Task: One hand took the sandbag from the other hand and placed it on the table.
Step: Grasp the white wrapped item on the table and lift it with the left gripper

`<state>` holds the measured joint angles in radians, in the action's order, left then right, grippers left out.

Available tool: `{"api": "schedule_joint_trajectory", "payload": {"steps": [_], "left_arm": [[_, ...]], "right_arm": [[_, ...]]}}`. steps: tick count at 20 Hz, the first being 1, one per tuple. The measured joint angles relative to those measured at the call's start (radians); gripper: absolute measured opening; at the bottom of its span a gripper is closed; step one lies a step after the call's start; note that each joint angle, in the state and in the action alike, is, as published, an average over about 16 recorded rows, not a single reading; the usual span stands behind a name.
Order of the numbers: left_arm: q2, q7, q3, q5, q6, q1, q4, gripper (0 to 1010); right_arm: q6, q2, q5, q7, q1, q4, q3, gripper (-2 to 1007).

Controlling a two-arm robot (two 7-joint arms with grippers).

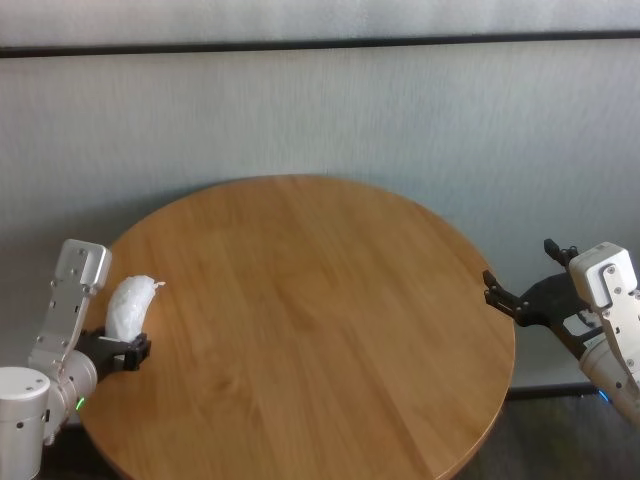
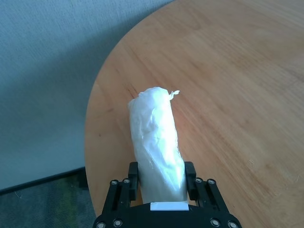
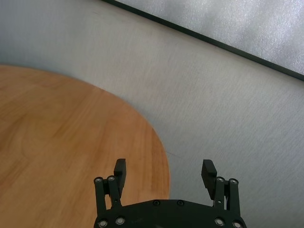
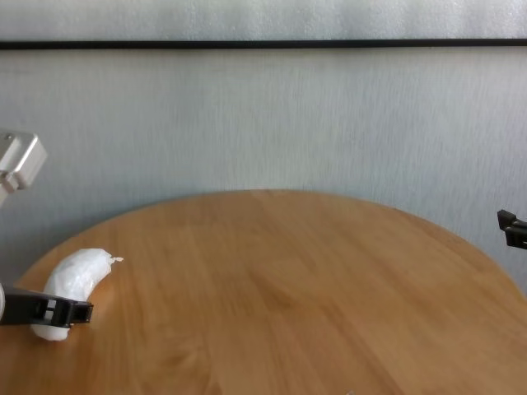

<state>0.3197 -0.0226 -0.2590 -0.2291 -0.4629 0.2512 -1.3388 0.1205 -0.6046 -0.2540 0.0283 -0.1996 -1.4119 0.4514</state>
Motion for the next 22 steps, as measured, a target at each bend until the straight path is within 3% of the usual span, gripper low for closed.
{"api": "schedule_joint_trajectory", "payload": {"steps": [8, 22], "left_arm": [[0.0, 0.0, -0.001, 0.0, 0.001, 0.0, 0.0, 536], [0.0, 0.0, -0.001, -0.001, 0.001, 0.001, -0.001, 431]], "right_arm": [[0.0, 0.0, 0.0, 0.0, 0.0, 0.0, 0.0, 1001], [0.0, 0.0, 0.0, 0.0, 0.0, 0.0, 0.0, 1001]]}}
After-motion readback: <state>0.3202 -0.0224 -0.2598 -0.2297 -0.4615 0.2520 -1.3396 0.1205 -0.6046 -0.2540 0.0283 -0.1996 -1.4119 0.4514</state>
